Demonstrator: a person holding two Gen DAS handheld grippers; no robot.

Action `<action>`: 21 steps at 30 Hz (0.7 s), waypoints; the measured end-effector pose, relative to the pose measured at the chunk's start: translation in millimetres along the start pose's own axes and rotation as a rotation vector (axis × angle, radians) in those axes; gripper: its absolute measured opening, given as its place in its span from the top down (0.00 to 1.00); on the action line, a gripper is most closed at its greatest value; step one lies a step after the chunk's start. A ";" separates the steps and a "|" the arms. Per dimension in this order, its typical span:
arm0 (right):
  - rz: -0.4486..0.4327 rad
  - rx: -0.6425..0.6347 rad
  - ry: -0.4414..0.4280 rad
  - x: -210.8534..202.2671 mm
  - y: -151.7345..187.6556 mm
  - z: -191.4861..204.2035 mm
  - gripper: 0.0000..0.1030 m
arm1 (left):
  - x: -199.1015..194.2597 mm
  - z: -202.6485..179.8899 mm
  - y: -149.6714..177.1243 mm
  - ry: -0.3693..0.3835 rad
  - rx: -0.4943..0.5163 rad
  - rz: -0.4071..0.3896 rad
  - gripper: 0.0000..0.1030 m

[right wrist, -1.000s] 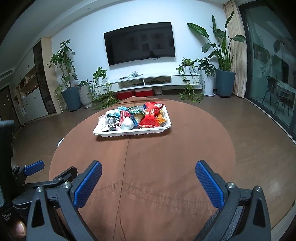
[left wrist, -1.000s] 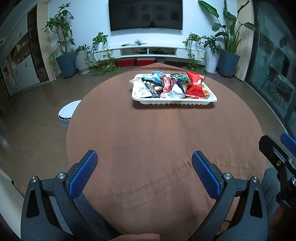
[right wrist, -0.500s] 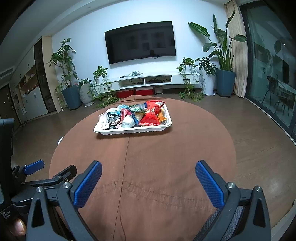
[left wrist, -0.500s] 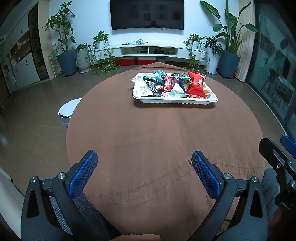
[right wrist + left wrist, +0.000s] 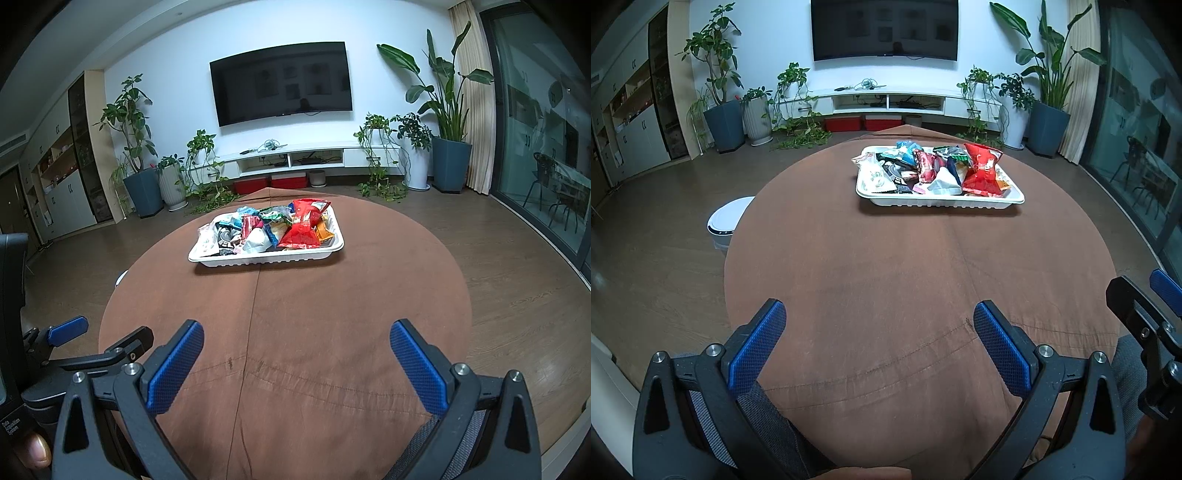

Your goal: Organize snacks

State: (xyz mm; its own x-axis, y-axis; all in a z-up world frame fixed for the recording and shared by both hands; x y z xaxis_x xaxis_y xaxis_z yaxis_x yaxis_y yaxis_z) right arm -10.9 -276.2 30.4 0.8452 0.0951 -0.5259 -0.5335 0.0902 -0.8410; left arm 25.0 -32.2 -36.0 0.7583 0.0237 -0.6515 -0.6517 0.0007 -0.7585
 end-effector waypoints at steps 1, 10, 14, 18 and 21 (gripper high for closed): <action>0.000 0.001 0.000 0.3 -0.3 0.0 0.00 | 0.0 0.1 0.0 0.001 0.000 0.001 0.00; 0.001 0.000 0.000 0.1 -0.4 0.2 0.00 | -0.1 -0.6 0.8 0.001 0.000 0.000 0.00; 0.001 0.000 0.000 -0.1 -0.5 0.5 0.00 | 0.5 -1.2 1.2 0.001 -0.001 0.000 0.00; 0.002 0.000 0.000 -0.7 -0.1 0.6 0.00 | 0.2 -1.0 1.8 0.001 -0.001 -0.001 0.00; 0.001 -0.001 0.000 -1.1 -0.4 1.0 0.00 | 0.8 -1.6 1.9 -0.001 -0.001 -0.002 0.00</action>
State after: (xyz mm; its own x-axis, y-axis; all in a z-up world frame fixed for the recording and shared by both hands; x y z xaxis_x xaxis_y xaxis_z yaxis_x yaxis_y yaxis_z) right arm -11.7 -275.3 31.5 0.8445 0.0955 -0.5269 -0.5345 0.0896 -0.8404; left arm 24.4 -33.8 -38.0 0.7596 0.0246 -0.6499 -0.6501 -0.0001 -0.7598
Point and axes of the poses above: each gripper's, at about its wrist camera, not at the fingertips, and x roughly the way its jaws point, z to its left, y to its underside, the point moved 4 cm from there along x, roughly the way its jaws point, and after that the axes turned 3 degrees about -z, right-handed, at the moved point
